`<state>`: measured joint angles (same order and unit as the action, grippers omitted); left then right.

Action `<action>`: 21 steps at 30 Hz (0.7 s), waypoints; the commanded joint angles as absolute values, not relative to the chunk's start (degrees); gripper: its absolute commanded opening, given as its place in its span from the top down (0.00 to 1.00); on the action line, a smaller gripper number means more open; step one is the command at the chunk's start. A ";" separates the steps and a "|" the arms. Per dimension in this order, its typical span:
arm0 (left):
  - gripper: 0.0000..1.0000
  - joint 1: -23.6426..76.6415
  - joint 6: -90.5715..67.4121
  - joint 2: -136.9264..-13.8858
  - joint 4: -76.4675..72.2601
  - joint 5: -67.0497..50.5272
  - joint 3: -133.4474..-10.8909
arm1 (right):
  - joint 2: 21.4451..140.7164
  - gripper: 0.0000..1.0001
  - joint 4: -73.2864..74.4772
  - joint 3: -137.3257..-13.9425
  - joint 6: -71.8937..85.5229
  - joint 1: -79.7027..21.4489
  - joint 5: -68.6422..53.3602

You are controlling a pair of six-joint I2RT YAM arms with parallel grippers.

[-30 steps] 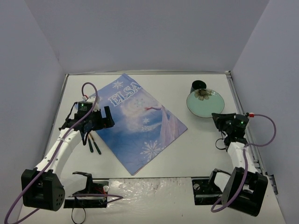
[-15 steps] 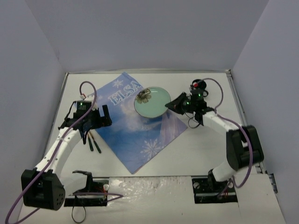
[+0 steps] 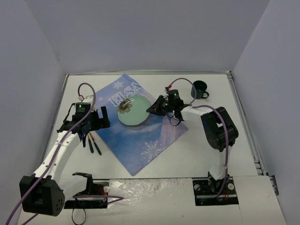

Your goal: Set the dinner table for one person

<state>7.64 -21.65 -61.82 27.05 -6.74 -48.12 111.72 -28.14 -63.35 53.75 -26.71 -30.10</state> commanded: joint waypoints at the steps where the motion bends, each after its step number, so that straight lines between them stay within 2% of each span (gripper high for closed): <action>1: 0.03 7.16 -20.92 -60.73 25.53 -5.80 -50.62 | 110.44 1.00 -42.46 -66.93 54.98 -27.73 -35.82; 21: 0.03 7.12 -20.92 -61.35 25.31 -6.15 -50.71 | 118.11 1.00 -45.97 -62.85 53.88 -27.86 -36.74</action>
